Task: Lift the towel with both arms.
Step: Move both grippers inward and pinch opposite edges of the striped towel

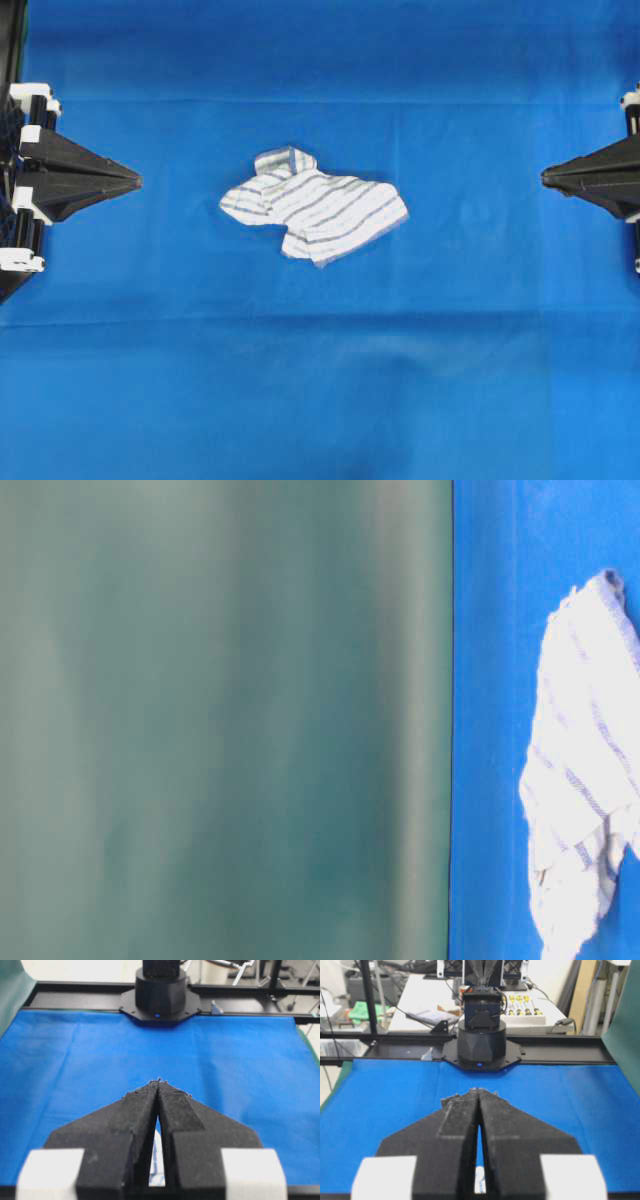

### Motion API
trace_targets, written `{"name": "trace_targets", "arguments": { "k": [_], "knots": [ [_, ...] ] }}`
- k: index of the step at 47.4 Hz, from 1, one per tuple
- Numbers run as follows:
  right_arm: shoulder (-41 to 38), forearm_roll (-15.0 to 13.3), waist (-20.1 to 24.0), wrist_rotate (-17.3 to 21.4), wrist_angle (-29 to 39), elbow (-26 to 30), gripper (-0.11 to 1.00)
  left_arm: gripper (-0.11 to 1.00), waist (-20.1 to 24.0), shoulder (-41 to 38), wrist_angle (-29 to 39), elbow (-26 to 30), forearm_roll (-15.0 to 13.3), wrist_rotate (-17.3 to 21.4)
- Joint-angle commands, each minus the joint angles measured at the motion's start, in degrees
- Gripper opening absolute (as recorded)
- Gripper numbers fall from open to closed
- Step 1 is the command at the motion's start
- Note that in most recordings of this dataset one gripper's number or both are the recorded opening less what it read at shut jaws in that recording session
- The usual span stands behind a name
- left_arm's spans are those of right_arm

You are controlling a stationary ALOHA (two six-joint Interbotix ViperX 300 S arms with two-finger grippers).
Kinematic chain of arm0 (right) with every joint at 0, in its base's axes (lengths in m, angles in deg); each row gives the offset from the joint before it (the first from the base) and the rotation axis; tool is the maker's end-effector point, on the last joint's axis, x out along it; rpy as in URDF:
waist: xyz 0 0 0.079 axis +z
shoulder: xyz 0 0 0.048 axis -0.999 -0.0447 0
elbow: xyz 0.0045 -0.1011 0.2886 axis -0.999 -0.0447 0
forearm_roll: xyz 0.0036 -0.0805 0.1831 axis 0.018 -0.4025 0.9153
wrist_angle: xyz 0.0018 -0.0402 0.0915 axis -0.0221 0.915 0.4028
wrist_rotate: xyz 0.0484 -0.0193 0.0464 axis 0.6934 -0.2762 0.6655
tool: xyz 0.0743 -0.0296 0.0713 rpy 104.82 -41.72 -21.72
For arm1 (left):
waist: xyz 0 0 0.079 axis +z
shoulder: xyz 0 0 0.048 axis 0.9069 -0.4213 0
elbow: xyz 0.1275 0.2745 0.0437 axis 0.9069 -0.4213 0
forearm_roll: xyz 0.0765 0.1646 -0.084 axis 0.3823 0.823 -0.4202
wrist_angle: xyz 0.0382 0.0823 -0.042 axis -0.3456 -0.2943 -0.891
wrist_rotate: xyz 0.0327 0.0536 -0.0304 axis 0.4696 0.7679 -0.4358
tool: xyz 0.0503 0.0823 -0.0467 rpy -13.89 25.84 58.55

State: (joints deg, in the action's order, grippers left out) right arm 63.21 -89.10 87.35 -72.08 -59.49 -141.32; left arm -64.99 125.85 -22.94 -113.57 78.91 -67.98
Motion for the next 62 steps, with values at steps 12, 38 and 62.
{"name": "trace_targets", "arguments": {
  "k": [12, 38, 62],
  "knots": [
    [-5.0, 0.1, 0.0, 0.4, 7.5, 5.0, 0.0, 0.0, 0.2, -5.9, -2.0, 2.7, -1.4, 0.4],
    [-29.9, 0.4, -0.1, 0.4, 8.1, 12.0, 0.25, 0.34, 1.4, -29.2, -2.3, 7.5, -1.4, -0.4],
    [-54.5, 0.4, -0.7, 0.4, 11.3, 23.1, 0.62, 0.89, 4.0, -50.2, -4.8, 11.3, -1.4, 0.0]
  ]
}}
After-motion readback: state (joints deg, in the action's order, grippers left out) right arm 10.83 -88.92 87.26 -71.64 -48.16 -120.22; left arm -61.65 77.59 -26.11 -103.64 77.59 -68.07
